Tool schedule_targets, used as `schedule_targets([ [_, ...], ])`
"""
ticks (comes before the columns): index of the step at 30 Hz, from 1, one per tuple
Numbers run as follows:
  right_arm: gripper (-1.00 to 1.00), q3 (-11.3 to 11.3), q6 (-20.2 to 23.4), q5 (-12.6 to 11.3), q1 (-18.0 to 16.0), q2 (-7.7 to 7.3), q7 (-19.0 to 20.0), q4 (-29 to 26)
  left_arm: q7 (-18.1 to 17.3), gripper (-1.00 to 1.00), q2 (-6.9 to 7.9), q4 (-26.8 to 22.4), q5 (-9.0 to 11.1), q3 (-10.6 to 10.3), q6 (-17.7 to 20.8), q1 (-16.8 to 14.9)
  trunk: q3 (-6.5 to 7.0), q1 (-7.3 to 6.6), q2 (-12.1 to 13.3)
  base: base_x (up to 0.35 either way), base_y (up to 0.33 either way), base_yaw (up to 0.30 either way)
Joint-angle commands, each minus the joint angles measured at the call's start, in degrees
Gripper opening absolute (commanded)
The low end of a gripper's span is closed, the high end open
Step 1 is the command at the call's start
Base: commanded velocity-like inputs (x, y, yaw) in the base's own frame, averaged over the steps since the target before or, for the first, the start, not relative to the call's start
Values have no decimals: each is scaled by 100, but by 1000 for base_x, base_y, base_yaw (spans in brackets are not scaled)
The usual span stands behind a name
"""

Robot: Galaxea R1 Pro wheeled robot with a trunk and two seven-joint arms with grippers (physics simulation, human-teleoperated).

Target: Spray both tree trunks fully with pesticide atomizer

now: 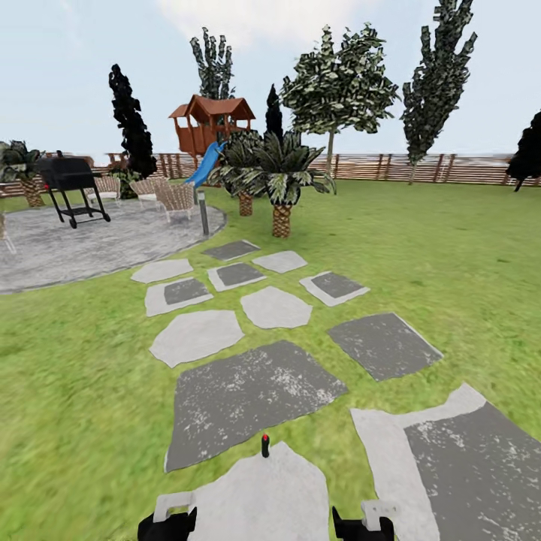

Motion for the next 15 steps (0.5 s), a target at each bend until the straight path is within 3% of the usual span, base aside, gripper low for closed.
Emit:
schedule_targets([
  [1,100,0,0,0,-1,0,0,0,0,100,0,0,0,0,2,0,-2,0,0,125,-193,280],
  [15,100,0,0,0,2,0,0,0,0,100,0,0,0,0,3,0,-33,0,0,131,-244,280],
])
